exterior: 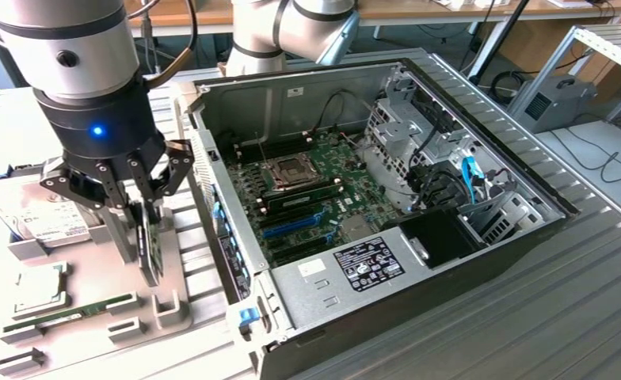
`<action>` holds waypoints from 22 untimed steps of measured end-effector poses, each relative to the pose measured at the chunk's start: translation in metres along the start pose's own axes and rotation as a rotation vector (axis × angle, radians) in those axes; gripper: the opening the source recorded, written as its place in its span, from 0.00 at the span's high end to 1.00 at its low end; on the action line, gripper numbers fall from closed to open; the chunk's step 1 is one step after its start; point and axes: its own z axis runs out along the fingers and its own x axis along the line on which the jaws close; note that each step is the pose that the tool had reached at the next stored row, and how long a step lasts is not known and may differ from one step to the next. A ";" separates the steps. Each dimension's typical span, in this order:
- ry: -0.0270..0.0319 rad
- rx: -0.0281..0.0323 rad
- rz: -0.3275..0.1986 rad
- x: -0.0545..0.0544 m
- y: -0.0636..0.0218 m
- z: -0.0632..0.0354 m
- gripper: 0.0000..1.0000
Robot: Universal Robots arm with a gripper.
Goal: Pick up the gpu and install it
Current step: 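Pick up the gpu and move the gpu toward the slot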
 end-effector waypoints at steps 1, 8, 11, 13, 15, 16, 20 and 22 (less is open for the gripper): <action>0.0001 0.0000 0.000 0.000 0.0000 -0.0003 0.74; 0.0000 -0.0001 0.000 0.000 -0.0001 -0.0027 0.74; 0.0000 0.0000 0.000 0.000 -0.0002 -0.0038 0.74; 0.0001 0.0000 0.000 0.000 -0.0002 -0.0045 0.74; 0.0000 0.0000 0.000 0.000 -0.0002 -0.0054 0.74; 0.0000 0.0000 0.000 0.000 -0.0003 -0.0059 0.74; 0.0000 0.0000 0.000 0.000 -0.0003 -0.0077 0.74; 0.0001 0.0000 0.000 0.000 -0.0004 -0.0089 0.74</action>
